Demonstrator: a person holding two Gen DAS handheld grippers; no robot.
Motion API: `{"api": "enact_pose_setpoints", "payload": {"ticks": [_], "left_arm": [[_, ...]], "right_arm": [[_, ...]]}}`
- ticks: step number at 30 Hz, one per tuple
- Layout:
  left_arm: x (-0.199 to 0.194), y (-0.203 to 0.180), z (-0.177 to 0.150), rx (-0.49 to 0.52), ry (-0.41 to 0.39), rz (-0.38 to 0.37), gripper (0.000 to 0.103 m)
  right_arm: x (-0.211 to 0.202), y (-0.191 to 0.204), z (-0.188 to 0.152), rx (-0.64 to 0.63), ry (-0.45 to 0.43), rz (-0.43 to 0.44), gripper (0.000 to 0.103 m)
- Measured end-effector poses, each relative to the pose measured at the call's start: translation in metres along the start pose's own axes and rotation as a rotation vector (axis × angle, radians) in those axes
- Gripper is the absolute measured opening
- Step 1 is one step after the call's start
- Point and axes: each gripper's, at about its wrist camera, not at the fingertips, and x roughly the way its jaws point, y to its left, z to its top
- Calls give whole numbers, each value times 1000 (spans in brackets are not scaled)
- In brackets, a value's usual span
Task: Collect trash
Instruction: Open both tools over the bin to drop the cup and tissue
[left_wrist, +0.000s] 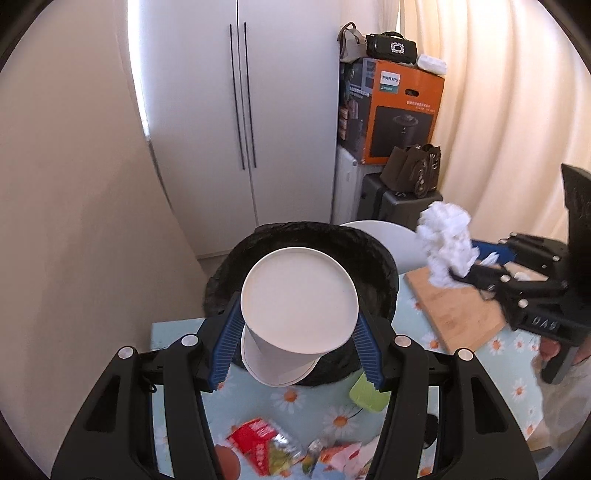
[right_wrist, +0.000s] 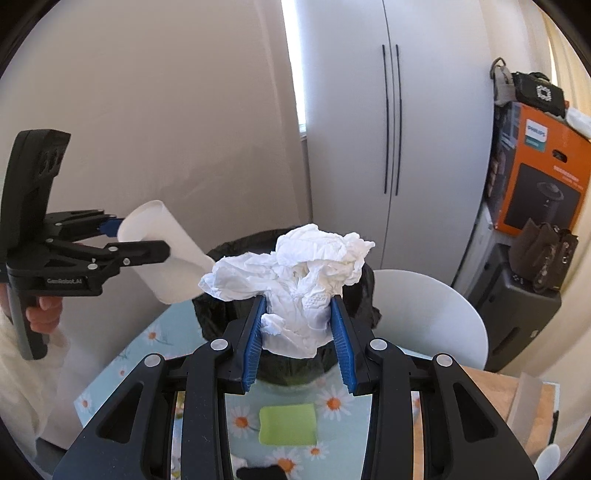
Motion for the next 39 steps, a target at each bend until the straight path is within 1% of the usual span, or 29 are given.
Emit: {"api": "enact_pose_setpoints", "payload": {"ticks": [7,9,10,11,12,13,14,15,16,18,20,22,25,32,39], "left_arm": [[36,5,8,5,21,-16,57],[43,10,7,-3,20,-12,58],[45,13,7,-8,15,-9,63],[46,16,7,-14,8,-13,72],[47,19,6,-19,6,-23,78],[48,21,6,-20,5,-24,88],[47,24,4,-17,-1,-19,92],[46,25,4,-17,-6,-15,92],[45,28,3,-21,-8,-10,95],[44,33,1,-38,-5,-8,97],[41,39,-4,-60,-1,-11,97],[41,41,-6,-69,10,5,97],[36,38,-12,-58,13,25,97],[22,30,-35,-47,41,35,97],[13,23,-56,-37,67,48,97]], "right_arm": [[37,-2,12,-27,20,25,33],[45,-3,15,-28,14,27,40],[48,-3,16,-24,12,25,42],[54,-3,17,-25,12,24,50],[55,-3,18,-26,9,17,60],[57,-3,17,-25,4,3,65],[56,-3,15,-21,0,-3,74],[55,-4,13,-14,-1,-6,76],[54,-5,11,-8,0,-4,76],[50,-7,7,7,2,-11,82],[49,-9,3,13,12,-14,83],[46,-9,-1,14,24,-30,84],[38,-6,-10,10,34,-39,85],[15,7,-29,20,56,-56,85],[1,17,-43,11,88,-61,86]]}}
